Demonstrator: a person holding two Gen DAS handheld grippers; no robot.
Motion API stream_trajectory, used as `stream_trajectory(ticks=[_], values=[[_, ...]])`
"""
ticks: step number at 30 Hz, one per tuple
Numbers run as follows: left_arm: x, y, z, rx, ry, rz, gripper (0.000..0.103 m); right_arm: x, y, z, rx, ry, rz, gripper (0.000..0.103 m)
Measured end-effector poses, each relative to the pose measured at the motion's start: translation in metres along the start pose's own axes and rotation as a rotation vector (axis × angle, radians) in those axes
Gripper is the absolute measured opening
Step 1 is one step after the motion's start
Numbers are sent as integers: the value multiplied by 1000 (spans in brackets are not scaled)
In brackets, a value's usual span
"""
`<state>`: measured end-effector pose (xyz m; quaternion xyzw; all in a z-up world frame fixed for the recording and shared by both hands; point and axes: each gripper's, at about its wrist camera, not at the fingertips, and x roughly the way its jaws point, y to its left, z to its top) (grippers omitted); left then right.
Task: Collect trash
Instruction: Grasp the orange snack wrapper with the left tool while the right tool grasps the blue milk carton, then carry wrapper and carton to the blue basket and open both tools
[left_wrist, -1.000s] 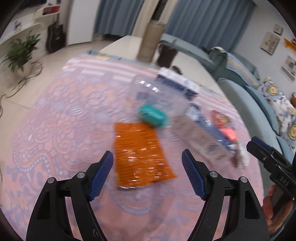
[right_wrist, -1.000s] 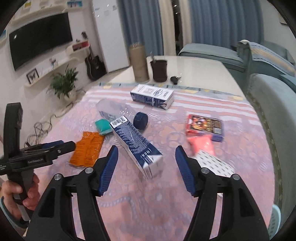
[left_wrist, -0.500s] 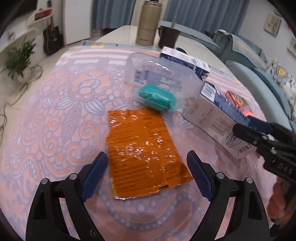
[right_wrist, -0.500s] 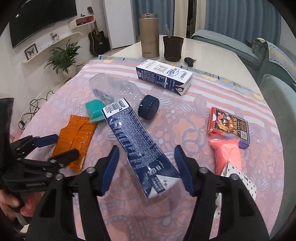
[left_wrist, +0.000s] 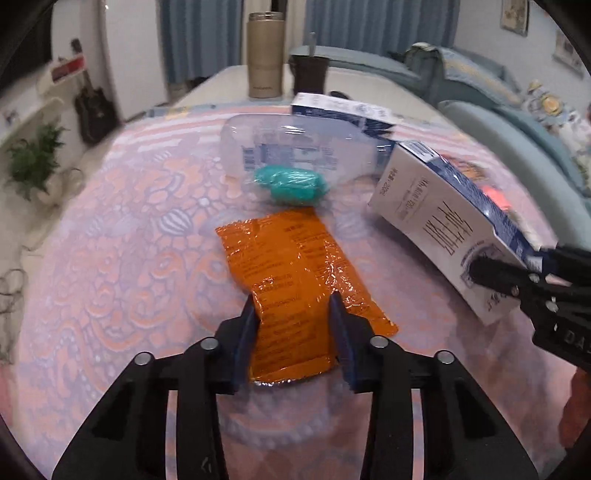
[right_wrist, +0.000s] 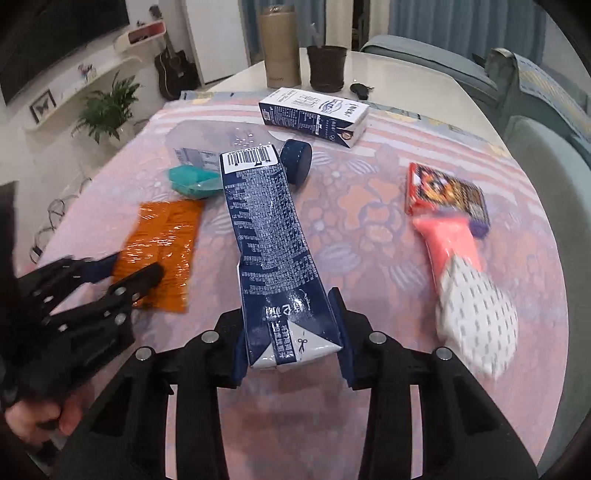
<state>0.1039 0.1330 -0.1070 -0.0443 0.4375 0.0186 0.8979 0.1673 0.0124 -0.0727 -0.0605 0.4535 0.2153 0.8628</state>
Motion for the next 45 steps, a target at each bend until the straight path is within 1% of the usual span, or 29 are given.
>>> stream_trajectory(ticks=[1, 4, 6, 7, 11, 13, 14, 15, 16, 19, 21, 22, 23, 24, 25, 27, 29, 31, 35, 36, 38, 41, 44, 45], values=[[-5, 1, -4, 5, -8, -15, 9, -8, 0, -6, 4, -3, -7, 35], [-18, 5, -13, -22, -13, -100, 9, -30, -5, -27, 33, 0, -52, 35], [-26, 7, -17, -33, -19, -144, 7, -41, -13, -40, 73, 14, -59, 35], [-32, 8, -19, -34, -28, -178, 7, -46, -16, -46, 91, 21, -66, 35], [-50, 2, -26, -15, -51, -232, 7, -57, -24, -69, 121, 60, -58, 36], [-56, -2, -27, -3, -58, -241, 7, -58, -25, -76, 120, 72, -45, 38], [-59, -5, -27, 4, -62, -245, 7, -58, -25, -77, 121, 76, -35, 42], [-61, -7, -27, 10, -66, -250, 7, -57, -24, -76, 121, 80, -34, 54], [-64, -9, -26, 17, -70, -253, 7, -56, -23, -74, 120, 81, -36, 59], [-69, -13, -24, 28, -83, -262, 7, -55, -21, -66, 104, 63, -33, 59], [-71, -17, -23, 37, -88, -261, 7, -48, -20, -60, 96, 77, -41, 59], [-72, -20, -22, 46, -92, -262, 7, -42, -19, -58, 87, 92, -39, 57], [-73, -22, -21, 54, -95, -262, 7, -38, -18, -57, 81, 102, -38, 50], [-74, -24, -20, 59, -98, -264, 7, -36, -16, -57, 71, 104, -42, 34], [-76, -27, -19, 67, -104, -270, 7, -35, -15, -57, 65, 107, -39, 32], [-83, -35, -15, 87, -124, -289, 7, -42, -14, -60, 63, 74, -55, 31], [-89, -42, -10, 109, -152, -319, 7, -54, -20, -63, 82, 34, -46, 31], [-101, -55, -4, 141, -194, -360, 7, -73, -30, -66, 114, -19, -45, 31], [-122, -90, 11, 191, -260, -422, 7, -120, -59, -74, 191, -125, -91, 31], [-125, -98, 14, 203, -269, -434, 7, -137, -72, -79, 221, -166, -107, 31], [-134, -122, 21, 239, -287, -469, 7, -158, -88, -86, 257, -210, -130, 31], [-146, -165, 30, 308, -314, -507, 7, -192, -123, -105, 334, -271, -205, 31], [-151, -203, 35, 349, -321, -551, 7, -211, -151, -122, 398, -301, -256, 31], [-152, -221, 37, 365, -318, -574, 7, -219, -165, -132, 432, -312, -277, 31]])
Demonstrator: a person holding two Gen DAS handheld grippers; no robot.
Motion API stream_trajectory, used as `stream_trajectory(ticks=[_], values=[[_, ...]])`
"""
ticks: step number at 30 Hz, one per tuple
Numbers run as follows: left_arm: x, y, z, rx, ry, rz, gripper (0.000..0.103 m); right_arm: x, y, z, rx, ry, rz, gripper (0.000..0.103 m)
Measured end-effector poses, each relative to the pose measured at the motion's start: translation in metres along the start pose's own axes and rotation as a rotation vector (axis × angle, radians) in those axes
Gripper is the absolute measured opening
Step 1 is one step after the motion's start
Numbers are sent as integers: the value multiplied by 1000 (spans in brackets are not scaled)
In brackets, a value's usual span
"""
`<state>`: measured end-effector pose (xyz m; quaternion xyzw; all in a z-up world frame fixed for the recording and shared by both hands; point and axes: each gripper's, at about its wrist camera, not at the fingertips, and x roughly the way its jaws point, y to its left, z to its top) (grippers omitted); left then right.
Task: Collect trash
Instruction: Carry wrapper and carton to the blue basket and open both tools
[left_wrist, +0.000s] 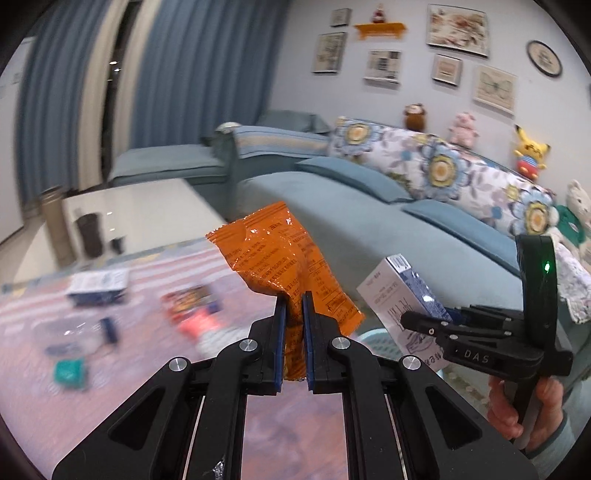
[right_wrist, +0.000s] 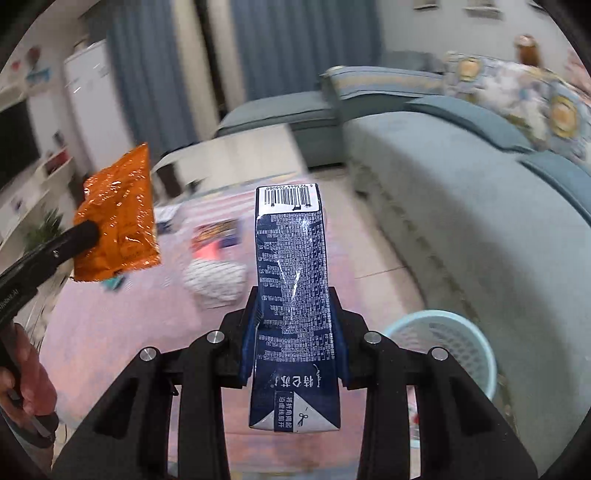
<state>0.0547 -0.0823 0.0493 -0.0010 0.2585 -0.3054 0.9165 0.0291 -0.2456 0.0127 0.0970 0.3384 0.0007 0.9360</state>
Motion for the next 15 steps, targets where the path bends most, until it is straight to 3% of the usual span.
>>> stream_trajectory(ticks=[6, 15], values=[[53, -59, 5, 72, 57, -75, 7, -5, -81, -18, 151, 0, -99, 31], [159, -111, -36, 114, 288, -177, 7, 42, -168, -71, 341, 144, -214, 31]])
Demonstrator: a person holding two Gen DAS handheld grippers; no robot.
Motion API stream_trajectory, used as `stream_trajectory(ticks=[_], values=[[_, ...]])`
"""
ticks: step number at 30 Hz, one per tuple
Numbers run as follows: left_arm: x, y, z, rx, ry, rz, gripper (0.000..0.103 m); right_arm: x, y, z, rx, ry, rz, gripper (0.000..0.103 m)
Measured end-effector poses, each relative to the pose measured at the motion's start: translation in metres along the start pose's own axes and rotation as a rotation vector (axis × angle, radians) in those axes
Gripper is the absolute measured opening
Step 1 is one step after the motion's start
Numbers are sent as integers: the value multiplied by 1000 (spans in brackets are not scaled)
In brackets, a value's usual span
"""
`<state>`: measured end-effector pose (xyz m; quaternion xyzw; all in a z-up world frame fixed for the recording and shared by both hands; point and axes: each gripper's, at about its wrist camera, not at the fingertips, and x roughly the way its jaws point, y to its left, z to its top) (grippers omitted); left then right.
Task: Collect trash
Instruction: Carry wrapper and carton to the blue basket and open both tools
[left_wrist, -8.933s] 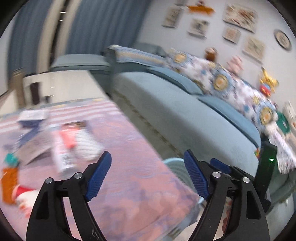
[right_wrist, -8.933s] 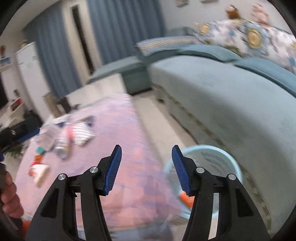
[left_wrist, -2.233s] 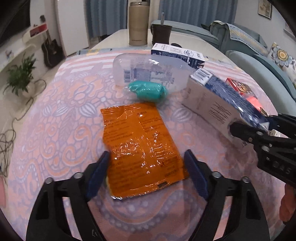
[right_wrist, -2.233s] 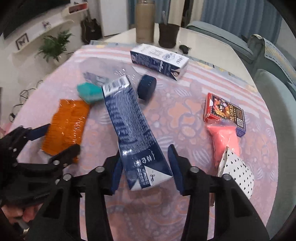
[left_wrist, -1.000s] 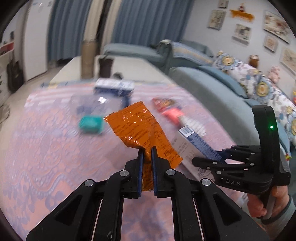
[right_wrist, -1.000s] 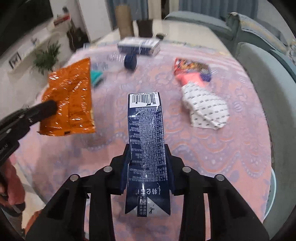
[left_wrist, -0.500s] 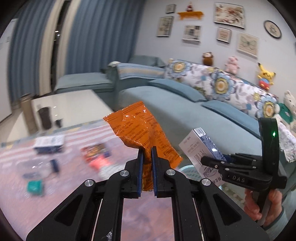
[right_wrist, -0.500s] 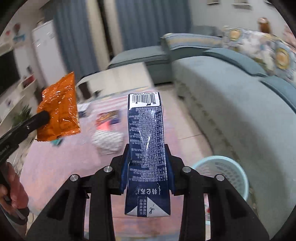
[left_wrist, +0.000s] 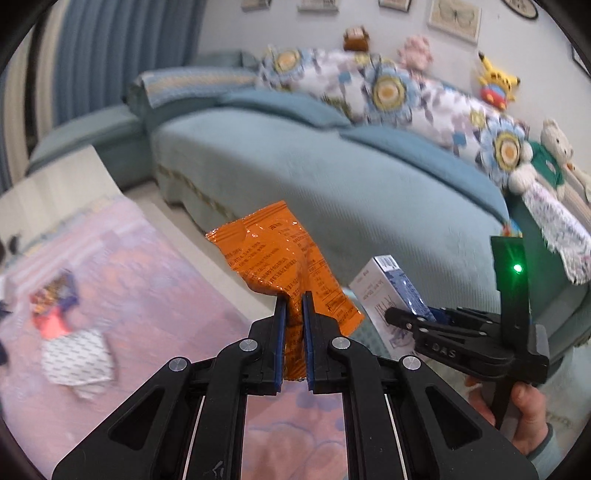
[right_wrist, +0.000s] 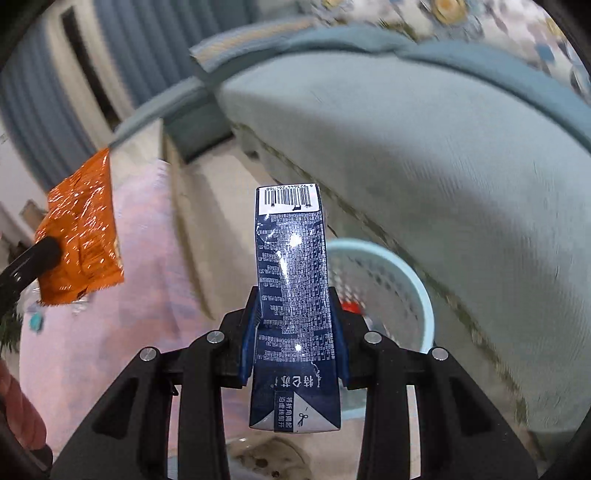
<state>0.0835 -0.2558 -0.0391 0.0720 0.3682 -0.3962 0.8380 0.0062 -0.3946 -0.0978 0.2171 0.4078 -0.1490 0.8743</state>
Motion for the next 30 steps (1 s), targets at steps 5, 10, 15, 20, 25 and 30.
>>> stream_trajectory(ticks=[5, 10, 15, 20, 25, 30], values=[[50, -3, -14, -15, 129, -47, 7, 37, -26, -14, 63, 83, -44, 31], [83, -5, -25, -15, 211, -69, 15, 63, -39, -18, 95, 137, -74, 32], [85, 0, -29, -30, 221, -70, 43, 70, -42, -13, 97, 139, -93, 32], [67, 9, -25, -43, 195, -47, 48, 71, -42, -10, 92, 127, -76, 32], [35, 20, -21, -58, 141, -26, 48, 48, -17, -5, 35, 80, -26, 32], [-20, 48, -19, -115, 42, 22, 54, 14, 38, 2, -78, 0, 49, 32]])
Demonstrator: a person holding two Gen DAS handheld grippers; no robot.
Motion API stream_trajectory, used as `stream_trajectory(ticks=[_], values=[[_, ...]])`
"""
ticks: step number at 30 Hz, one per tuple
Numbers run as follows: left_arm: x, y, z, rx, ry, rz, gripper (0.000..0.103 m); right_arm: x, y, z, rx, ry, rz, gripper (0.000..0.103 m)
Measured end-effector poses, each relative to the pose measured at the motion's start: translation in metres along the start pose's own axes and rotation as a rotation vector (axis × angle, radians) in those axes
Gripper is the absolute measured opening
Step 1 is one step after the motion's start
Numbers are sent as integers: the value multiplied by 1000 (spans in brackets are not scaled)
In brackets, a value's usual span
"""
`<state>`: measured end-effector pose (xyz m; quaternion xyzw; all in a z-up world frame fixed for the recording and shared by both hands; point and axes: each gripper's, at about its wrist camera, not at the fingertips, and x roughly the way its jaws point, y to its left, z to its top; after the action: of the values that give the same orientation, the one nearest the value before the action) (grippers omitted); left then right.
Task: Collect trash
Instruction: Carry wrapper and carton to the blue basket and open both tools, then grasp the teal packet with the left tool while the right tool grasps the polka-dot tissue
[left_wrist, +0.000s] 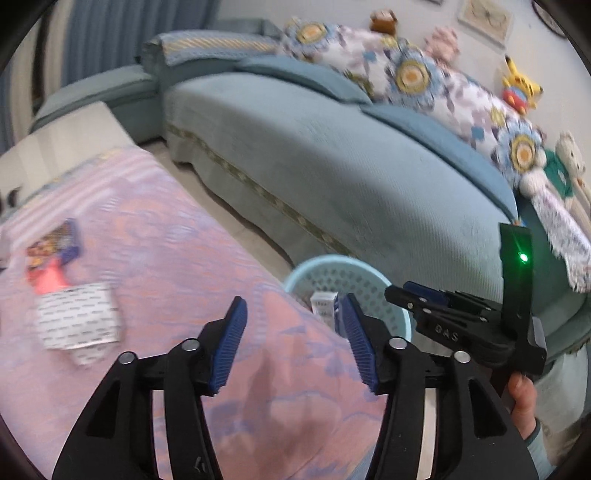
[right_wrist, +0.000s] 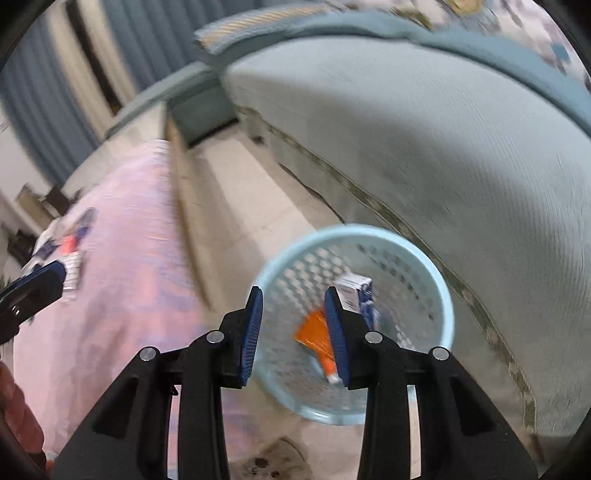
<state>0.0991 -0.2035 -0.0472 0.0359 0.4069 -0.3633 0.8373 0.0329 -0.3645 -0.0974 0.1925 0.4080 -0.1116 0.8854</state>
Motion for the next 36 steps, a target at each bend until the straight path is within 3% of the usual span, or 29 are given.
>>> stream_trajectory(ticks=[8, 12, 14, 17, 21, 24, 36], values=[[-96, 80, -13, -143, -182, 172, 61, -28, 119, 11, -222, -108, 162, 32], [-137, 143, -30, -262, -239, 293, 61, -22, 177, 12, -317, -127, 198, 44], [-149, 168, -38, -306, -248, 341, 61, -16, 198, 11, -344, -128, 218, 44], [-164, 209, -56, -375, -245, 413, 67, 6, 227, 13, -362, -93, 263, 45], [-171, 256, -82, -448, -213, 478, 72, 35, 256, 11, -395, -50, 268, 59], [-168, 277, -96, -484, -190, 511, 81, 55, 277, 4, -446, -24, 269, 60], [-131, 321, -101, -533, -93, 571, 81, 89, 301, -10, -513, 8, 210, 60]])
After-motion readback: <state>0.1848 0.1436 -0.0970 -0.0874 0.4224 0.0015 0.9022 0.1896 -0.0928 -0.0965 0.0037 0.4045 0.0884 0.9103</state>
